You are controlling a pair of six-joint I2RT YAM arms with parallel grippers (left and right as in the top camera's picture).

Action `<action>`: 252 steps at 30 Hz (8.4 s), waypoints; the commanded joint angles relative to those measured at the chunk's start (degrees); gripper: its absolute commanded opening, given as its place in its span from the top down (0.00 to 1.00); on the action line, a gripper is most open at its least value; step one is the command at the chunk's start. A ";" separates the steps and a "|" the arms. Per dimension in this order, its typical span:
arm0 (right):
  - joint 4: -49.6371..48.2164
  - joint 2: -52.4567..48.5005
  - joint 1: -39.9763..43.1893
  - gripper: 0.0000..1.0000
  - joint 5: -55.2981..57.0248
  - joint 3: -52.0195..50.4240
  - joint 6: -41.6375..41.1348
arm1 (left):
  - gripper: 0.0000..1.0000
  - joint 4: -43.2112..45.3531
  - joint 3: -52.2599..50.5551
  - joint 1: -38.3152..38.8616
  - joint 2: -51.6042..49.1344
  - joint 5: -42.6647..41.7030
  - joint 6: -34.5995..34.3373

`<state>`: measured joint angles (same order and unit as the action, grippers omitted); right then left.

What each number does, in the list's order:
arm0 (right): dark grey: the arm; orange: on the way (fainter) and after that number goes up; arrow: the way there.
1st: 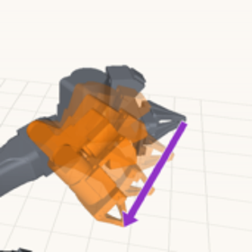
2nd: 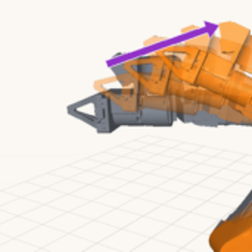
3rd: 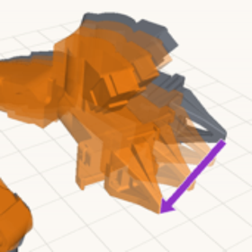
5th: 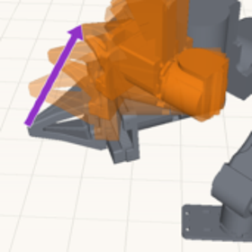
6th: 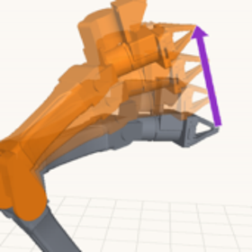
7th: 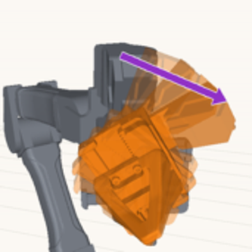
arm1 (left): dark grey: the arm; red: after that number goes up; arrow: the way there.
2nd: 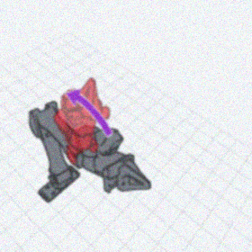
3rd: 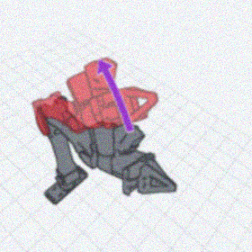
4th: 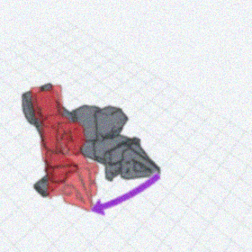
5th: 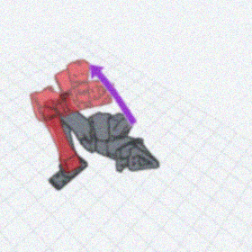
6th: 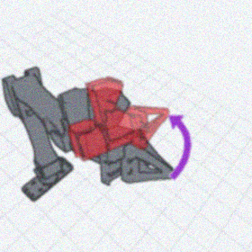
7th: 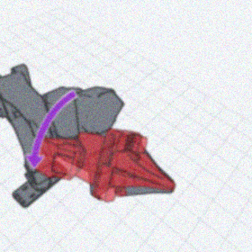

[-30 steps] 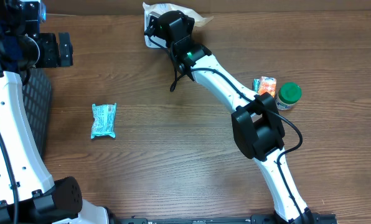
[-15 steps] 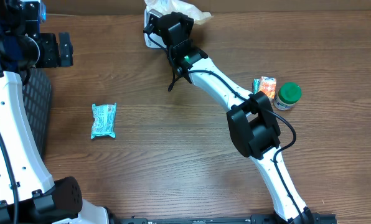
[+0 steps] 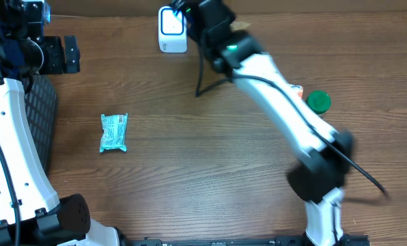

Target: Scan the item barcode

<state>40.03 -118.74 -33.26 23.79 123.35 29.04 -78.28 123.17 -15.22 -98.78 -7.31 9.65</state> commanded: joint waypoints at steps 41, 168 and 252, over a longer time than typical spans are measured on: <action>28.57 14.03 25.70 0.38 -22.40 -40.04 -36.28 | 0.01 0.11 1.16 -0.13 -0.13 0.07 1.07; 44.50 -13.55 5.62 0.69 -43.01 5.33 -34.47 | 0.01 0.11 1.16 -0.13 -0.15 0.07 1.07; 16.13 16.06 8.33 0.96 -59.91 -26.86 -34.95 | 0.00 0.11 1.16 -0.13 -0.15 0.07 1.07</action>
<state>55.86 -108.75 -24.29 -35.44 94.80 -7.86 -78.24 123.17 -15.22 -98.78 -7.29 9.65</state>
